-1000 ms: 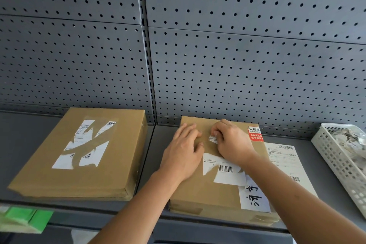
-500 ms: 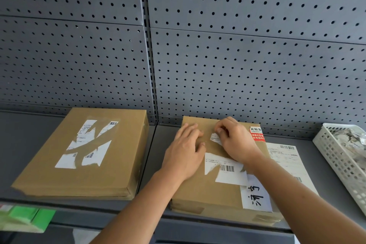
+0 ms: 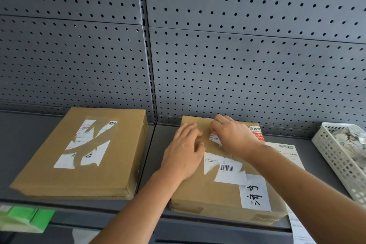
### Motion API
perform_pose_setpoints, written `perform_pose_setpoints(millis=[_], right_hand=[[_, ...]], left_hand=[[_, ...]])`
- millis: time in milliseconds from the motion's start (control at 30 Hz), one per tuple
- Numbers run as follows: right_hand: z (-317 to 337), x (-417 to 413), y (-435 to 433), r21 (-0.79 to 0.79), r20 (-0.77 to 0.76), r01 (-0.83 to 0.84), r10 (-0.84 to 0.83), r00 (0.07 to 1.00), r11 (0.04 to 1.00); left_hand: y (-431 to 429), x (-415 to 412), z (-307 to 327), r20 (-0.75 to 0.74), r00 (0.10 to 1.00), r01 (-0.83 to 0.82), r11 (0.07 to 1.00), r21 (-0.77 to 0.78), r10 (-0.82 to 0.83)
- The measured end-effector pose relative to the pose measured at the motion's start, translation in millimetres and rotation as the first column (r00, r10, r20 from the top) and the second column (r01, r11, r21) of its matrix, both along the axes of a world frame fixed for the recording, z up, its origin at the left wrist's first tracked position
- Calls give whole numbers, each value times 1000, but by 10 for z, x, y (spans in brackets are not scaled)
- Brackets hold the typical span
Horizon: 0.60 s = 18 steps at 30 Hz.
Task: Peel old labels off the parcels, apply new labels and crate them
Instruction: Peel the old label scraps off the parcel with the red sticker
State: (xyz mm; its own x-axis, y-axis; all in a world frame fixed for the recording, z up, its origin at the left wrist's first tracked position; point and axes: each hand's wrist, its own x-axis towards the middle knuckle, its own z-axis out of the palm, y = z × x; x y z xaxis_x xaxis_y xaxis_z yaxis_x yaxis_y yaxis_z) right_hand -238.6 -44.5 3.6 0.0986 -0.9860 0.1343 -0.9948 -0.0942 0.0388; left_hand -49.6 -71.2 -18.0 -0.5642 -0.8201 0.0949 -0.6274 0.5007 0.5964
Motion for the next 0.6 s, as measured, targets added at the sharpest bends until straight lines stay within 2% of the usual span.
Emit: perform_pose_setpoints(millis=[300, 467, 600], right_hand=[[47, 15, -5, 91, 68, 24, -30, 997, 996], [17, -50, 24, -17, 256, 3, 1, 967, 1000], [27, -79, 12, -19, 242, -54, 57, 969, 998]], left_hand=[[10, 4, 11, 1, 1000, 1, 1000, -1, -1], [4, 4, 13, -4, 1000, -2, 1000, -4, 2], [14, 7, 13, 1, 1000, 3, 1000, -3, -3]])
